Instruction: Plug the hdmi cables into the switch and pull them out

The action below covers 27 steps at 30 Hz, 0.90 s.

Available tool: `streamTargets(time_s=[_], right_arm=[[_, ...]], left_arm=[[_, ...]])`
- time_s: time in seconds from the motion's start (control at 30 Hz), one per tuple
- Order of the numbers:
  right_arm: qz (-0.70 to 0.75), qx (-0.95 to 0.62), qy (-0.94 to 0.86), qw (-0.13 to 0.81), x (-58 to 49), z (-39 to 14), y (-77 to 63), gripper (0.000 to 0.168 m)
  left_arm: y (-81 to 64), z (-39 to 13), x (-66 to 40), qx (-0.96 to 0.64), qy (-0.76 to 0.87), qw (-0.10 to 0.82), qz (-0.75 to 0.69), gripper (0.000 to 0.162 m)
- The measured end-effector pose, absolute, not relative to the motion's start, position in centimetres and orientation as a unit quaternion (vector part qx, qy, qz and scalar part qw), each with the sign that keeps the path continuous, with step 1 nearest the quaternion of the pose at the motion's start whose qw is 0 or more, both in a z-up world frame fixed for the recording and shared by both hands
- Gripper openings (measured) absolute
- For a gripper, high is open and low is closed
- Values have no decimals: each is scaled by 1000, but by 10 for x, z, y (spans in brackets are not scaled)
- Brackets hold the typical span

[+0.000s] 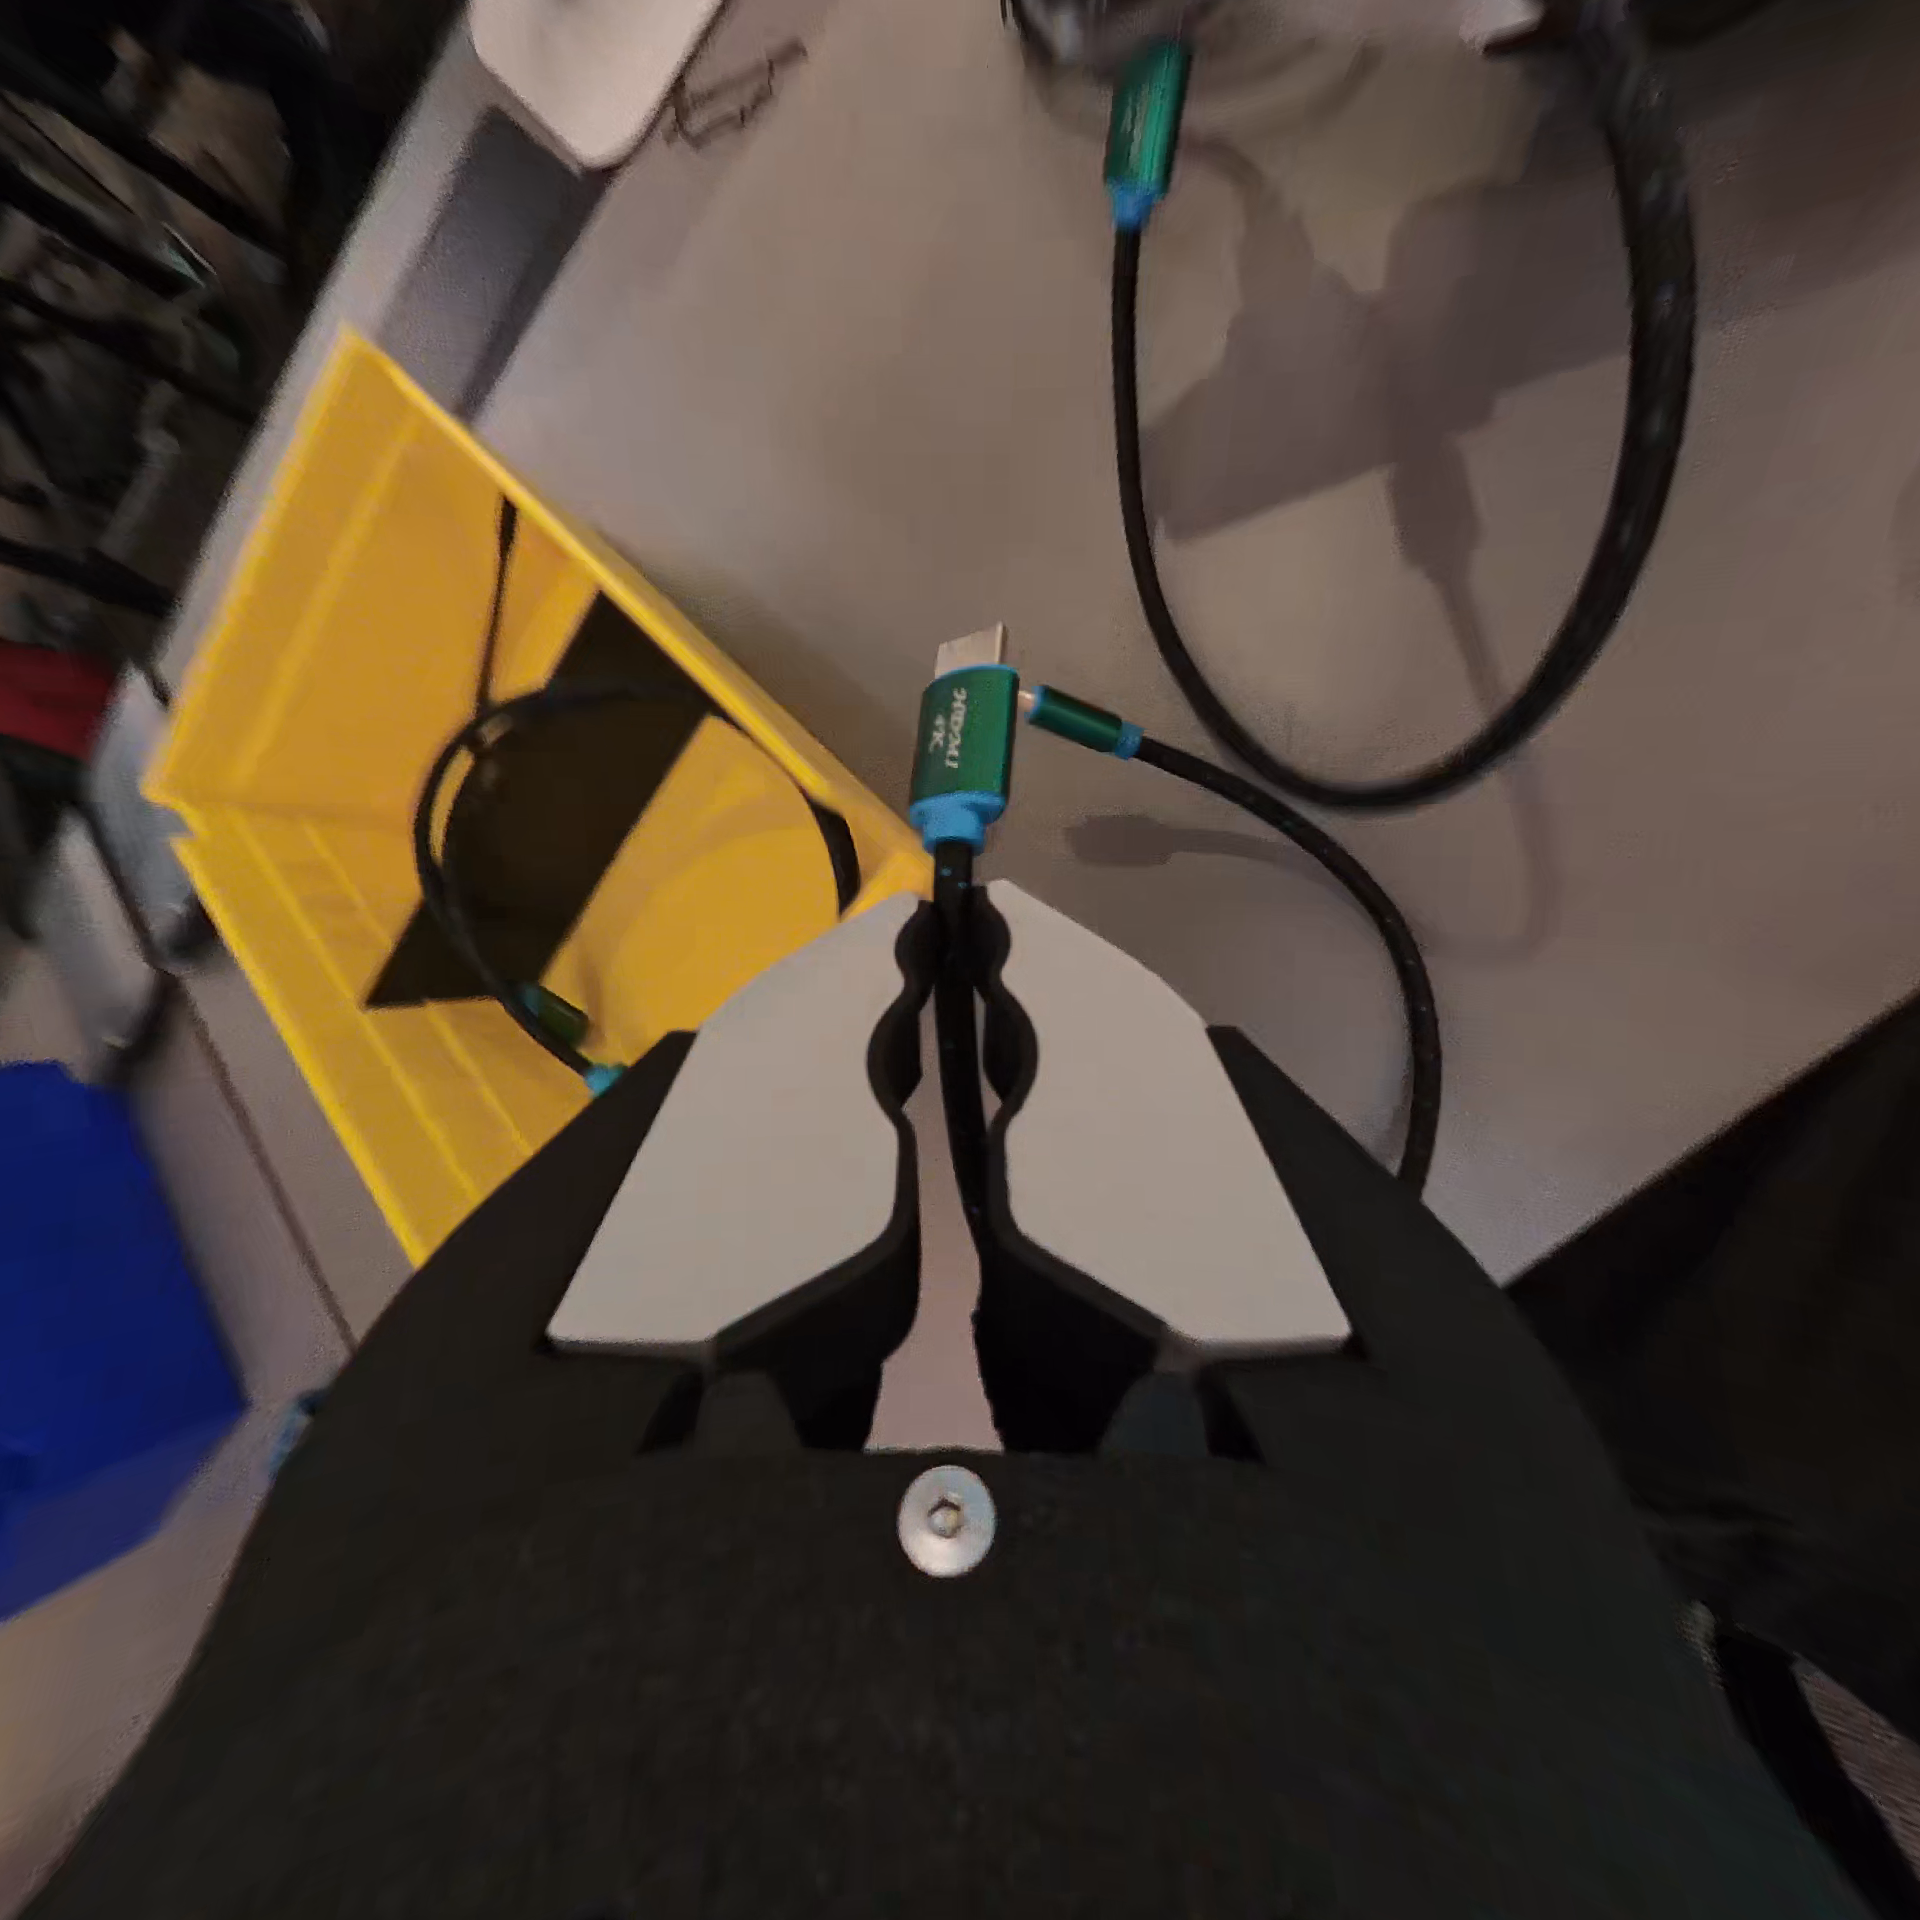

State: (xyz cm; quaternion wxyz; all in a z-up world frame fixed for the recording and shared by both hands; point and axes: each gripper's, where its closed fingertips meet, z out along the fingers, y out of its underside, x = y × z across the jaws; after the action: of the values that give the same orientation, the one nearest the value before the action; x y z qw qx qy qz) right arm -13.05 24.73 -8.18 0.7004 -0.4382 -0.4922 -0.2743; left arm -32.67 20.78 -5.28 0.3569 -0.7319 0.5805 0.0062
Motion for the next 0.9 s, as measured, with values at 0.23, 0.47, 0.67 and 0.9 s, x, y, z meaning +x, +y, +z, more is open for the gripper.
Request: streamTargets(time_s=[0.23, 0.47, 0.67, 0.9], right_arm=[[-274, -454, -486, 695, -132, -82, 247, 22], [-279, -457, -485, 692, -135, -83, 247, 21], [-278, -463, -481, 691, -133, -84, 249, 21], [-277, -462, -479, 692, -132, -84, 249, 22]], left_arm=[[221, -61, -243, -674, 645, 356, 61, 7], [221, -63, -190, -667, 638, 383, 33, 6], [216, -66, -184, -680, 619, 394, 7, 6], [217, -65, -183, -647, 630, 429, 27, 6]])
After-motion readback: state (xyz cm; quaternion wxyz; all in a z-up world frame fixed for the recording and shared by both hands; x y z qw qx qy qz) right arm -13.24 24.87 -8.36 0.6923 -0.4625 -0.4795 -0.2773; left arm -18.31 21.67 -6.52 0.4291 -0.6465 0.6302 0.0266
